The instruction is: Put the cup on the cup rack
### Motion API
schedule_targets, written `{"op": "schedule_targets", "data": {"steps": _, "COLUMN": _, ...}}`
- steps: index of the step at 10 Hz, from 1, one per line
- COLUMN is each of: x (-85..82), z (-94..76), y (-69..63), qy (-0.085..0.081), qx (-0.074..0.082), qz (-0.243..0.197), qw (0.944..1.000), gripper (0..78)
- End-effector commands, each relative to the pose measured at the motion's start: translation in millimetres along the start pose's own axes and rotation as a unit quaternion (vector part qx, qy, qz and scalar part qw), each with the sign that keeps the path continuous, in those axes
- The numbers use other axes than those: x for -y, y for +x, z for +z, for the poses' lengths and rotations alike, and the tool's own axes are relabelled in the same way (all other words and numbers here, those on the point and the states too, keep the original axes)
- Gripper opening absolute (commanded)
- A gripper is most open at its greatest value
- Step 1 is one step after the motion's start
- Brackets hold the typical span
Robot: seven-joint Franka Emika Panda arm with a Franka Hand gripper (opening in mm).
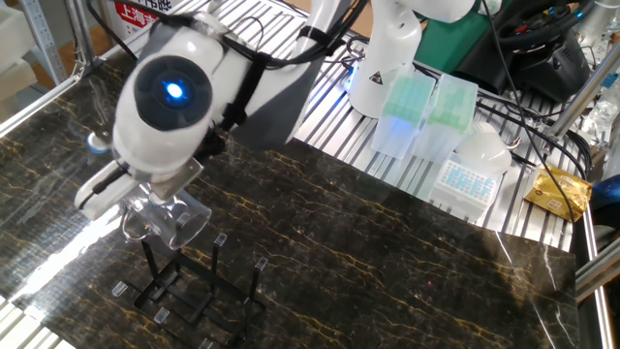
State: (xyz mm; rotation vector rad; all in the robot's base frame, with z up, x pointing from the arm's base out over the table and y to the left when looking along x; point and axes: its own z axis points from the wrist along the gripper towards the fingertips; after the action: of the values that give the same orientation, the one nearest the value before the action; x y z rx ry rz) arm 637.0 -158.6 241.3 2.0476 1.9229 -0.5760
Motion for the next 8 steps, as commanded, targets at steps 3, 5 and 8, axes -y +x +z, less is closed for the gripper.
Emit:
{"op": "schedule_targets", "data": {"steps": 3, "x": 1.4, "z": 2.6, "y": 10.4, "qy": -0.002, "qx": 0.015, "qz": 0.008, "qw": 0.9999, "gripper": 1.1}}
{"op": "schedule_targets", "data": {"steps": 5, "x": 1.4, "z": 2.8, "y": 11.2, "qy": -0.002, "qx": 0.025, "qz": 0.009, "qw": 0.9997, "gripper": 1.1}}
{"op": "schedule_targets", "data": {"steps": 8, "x": 1.8, "z": 2.3, "y": 11.9, "qy": -0.003, "qx": 0.042, "qz": 0.011, "qw": 0.9991, "gripper": 1.1}}
